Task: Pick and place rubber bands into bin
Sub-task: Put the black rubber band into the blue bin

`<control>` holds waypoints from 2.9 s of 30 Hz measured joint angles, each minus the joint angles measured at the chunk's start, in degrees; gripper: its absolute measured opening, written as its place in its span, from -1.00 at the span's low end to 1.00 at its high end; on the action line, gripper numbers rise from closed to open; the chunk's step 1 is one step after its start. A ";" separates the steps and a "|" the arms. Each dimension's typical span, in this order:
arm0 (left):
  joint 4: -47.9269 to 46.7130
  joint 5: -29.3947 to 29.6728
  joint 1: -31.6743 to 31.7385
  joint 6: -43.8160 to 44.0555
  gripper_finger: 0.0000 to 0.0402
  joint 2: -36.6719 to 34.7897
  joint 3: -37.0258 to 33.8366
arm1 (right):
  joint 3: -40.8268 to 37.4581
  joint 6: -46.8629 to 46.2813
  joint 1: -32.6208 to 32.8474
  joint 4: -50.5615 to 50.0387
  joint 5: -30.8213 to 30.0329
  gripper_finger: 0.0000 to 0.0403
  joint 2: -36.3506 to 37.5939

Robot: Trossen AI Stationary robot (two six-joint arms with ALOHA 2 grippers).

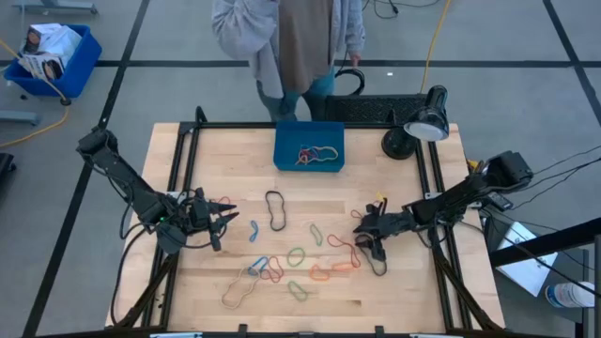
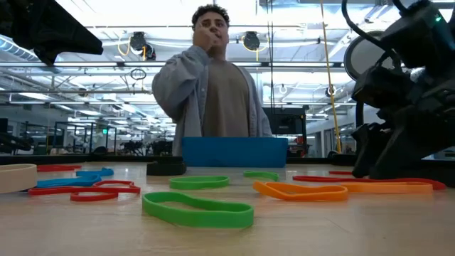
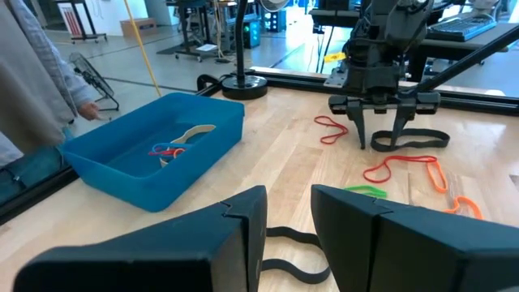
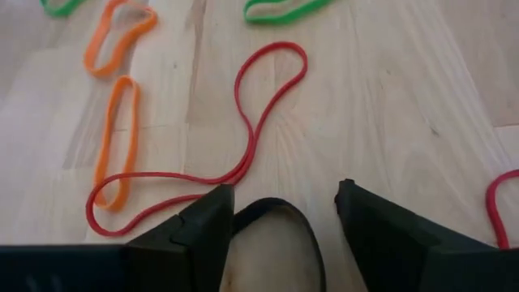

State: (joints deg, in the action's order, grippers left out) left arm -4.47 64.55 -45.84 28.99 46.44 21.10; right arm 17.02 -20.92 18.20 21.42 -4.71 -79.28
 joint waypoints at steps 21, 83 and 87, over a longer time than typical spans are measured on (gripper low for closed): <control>0.00 -0.20 0.00 0.24 -0.47 0.04 0.00 | 5.05 13.61 1.83 1.17 -4.15 -0.96 2.31; 2.56 -2.89 1.95 -0.97 -0.47 2.10 0.00 | 20.81 26.32 -37.69 -8.80 4.83 0.03 7.55; 9.55 -2.85 1.95 -6.22 -0.47 6.01 0.00 | 14.46 23.03 -27.07 -4.13 4.46 -0.08 11.99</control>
State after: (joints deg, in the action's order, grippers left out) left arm 5.09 61.71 -43.90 22.77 52.45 21.10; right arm 31.48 2.11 -8.87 17.29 -0.25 -67.29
